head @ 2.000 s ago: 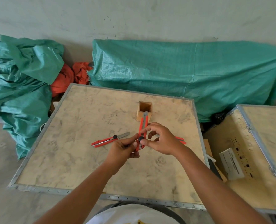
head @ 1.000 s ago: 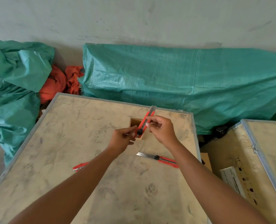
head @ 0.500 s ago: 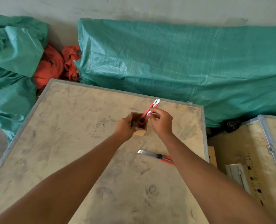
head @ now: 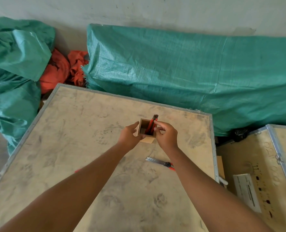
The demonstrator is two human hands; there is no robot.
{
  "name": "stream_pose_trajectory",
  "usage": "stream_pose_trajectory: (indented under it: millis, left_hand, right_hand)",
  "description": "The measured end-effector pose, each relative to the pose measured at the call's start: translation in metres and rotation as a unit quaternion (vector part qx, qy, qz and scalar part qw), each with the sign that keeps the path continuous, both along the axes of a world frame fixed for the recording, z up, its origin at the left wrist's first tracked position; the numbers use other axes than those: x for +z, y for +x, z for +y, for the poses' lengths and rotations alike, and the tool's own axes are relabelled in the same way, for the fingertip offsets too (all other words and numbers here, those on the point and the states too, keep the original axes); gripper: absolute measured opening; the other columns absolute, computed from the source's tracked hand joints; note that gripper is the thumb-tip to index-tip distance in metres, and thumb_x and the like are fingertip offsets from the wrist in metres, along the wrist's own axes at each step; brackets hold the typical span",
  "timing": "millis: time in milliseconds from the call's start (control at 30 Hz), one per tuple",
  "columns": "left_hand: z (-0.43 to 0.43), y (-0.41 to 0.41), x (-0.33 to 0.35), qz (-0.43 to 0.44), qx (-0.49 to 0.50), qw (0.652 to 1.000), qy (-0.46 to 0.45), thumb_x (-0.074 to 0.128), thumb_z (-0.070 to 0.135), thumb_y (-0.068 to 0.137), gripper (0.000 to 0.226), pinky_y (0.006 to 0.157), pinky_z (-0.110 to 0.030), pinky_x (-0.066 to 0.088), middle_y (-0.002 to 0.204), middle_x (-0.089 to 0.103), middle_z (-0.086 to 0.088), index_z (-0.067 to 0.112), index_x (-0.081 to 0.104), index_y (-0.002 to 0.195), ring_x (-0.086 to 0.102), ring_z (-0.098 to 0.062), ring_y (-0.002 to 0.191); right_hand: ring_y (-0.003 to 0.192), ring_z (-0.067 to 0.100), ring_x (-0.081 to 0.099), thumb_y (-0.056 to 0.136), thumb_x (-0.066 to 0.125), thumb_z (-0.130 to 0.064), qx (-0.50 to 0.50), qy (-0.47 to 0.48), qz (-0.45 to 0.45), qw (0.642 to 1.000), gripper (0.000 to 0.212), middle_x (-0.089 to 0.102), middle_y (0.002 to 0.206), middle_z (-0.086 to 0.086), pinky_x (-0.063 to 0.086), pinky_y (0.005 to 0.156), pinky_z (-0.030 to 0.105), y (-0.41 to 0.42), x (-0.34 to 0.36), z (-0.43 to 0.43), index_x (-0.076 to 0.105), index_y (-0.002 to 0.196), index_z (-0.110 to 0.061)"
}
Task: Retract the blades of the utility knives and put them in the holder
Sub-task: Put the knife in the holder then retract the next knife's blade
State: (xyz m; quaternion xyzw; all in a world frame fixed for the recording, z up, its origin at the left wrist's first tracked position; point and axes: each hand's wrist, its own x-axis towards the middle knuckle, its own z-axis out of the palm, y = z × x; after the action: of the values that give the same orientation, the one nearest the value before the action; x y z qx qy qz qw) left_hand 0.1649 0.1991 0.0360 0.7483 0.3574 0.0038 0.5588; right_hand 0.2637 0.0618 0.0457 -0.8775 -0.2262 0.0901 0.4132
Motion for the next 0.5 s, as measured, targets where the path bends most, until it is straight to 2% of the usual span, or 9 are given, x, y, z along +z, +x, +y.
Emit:
stream_pose_trajectory:
  millis: [67, 100, 200, 233, 300, 367, 400, 467, 500]
  left_hand:
    - [0.005, -0.016, 0.002, -0.010, 0.011, 1.000, 0.010, 0.079, 0.023, 0.081, 0.070, 0.097, -0.034, 0.051, 0.143, 0.057, -0.004, 0.023, 0.047, 0.144, 0.057, -0.020, 0.128]
    - [0.009, -0.026, 0.003, -0.019, 0.017, 1.000, 0.009, 0.079, 0.023, 0.082, 0.067, 0.095, -0.031, 0.051, 0.142, 0.058, -0.002, 0.022, 0.050, 0.142, 0.059, -0.018, 0.124]
    - [0.022, -0.064, 0.003, -0.029, 0.033, 0.999, -0.001, 0.079, 0.023, 0.081, 0.056, 0.097, -0.033, 0.053, 0.132, 0.065, 0.003, 0.021, 0.060, 0.134, 0.065, -0.015, 0.111]
    - [0.027, -0.078, 0.001, -0.025, 0.037, 0.999, -0.001, 0.079, 0.023, 0.081, 0.052, 0.098, -0.036, 0.054, 0.128, 0.067, 0.005, 0.021, 0.062, 0.131, 0.066, -0.013, 0.109]
    - [0.036, -0.107, -0.003, -0.016, 0.053, 0.998, 0.001, 0.078, 0.023, 0.082, 0.046, 0.092, -0.035, 0.057, 0.122, 0.070, 0.008, 0.022, 0.066, 0.126, 0.065, -0.011, 0.108]
    - [0.043, -0.136, -0.008, -0.005, 0.070, 0.997, 0.006, 0.077, 0.021, 0.083, 0.042, 0.078, -0.021, 0.058, 0.123, 0.069, 0.008, 0.021, 0.067, 0.124, 0.062, -0.011, 0.111]
    - [0.046, -0.150, -0.011, 0.003, 0.079, 0.997, 0.013, 0.076, 0.021, 0.084, 0.042, 0.077, -0.019, 0.057, 0.124, 0.068, 0.008, 0.021, 0.067, 0.124, 0.061, -0.012, 0.113]
    - [0.051, -0.175, -0.019, 0.023, 0.088, 0.995, 0.037, 0.076, 0.022, 0.083, 0.041, 0.085, -0.024, 0.053, 0.125, 0.067, 0.008, 0.023, 0.067, 0.123, 0.060, -0.013, 0.114]
    - [0.053, -0.187, -0.024, 0.039, 0.088, 0.994, 0.049, 0.076, 0.023, 0.083, 0.041, 0.081, -0.021, 0.051, 0.125, 0.066, 0.008, 0.025, 0.067, 0.123, 0.060, -0.013, 0.113]
  right_hand:
    - [0.095, 0.020, 0.072, 0.090, 0.072, -0.001, -0.010, 0.013, -0.001, 1.000, 0.031, 0.076, 0.113, 0.009, 0.057, 0.092, 0.030, -0.012, 0.001, -0.004, 0.076, 0.119, -0.012]
    - [0.094, 0.018, 0.071, 0.090, 0.072, -0.003, -0.013, 0.018, -0.001, 1.000, 0.029, 0.076, 0.111, 0.007, 0.057, 0.090, 0.027, -0.020, 0.002, -0.005, 0.076, 0.117, -0.013]
    - [0.090, 0.009, 0.067, 0.091, 0.072, -0.006, -0.015, 0.034, 0.012, 0.999, 0.024, 0.077, 0.106, 0.002, 0.047, 0.081, 0.003, -0.049, 0.003, -0.002, 0.078, 0.112, -0.013]
    - [0.089, 0.009, 0.067, 0.091, 0.071, -0.005, -0.011, 0.038, 0.025, 0.999, 0.023, 0.077, 0.107, 0.003, 0.046, 0.078, -0.001, -0.060, 0.002, 0.000, 0.078, 0.112, -0.011]
    - [0.088, 0.010, 0.067, 0.091, 0.071, -0.004, 0.002, 0.039, 0.053, 0.998, 0.021, 0.078, 0.107, 0.006, 0.045, 0.074, -0.003, -0.085, -0.003, 0.008, 0.078, 0.111, -0.008]
    - [0.088, 0.009, 0.067, 0.093, 0.070, -0.007, 0.017, 0.028, 0.092, 0.995, 0.021, 0.078, 0.108, 0.008, 0.044, 0.072, -0.004, -0.112, -0.012, 0.018, 0.077, 0.112, -0.008]
    - [0.089, 0.007, 0.066, 0.094, 0.069, -0.009, 0.026, 0.016, 0.116, 0.993, 0.022, 0.078, 0.109, 0.007, 0.044, 0.072, -0.005, -0.124, -0.019, 0.024, 0.077, 0.114, -0.009]
    - [0.090, 0.004, 0.064, 0.095, 0.069, -0.014, 0.041, -0.019, 0.168, 0.985, 0.025, 0.076, 0.113, 0.003, 0.043, 0.070, -0.004, -0.147, -0.032, 0.036, 0.075, 0.119, -0.014]
    - [0.091, 0.006, 0.064, 0.095, 0.069, -0.016, 0.044, -0.037, 0.192, 0.980, 0.027, 0.074, 0.115, 0.002, 0.042, 0.071, -0.002, -0.159, -0.038, 0.042, 0.073, 0.122, -0.016]
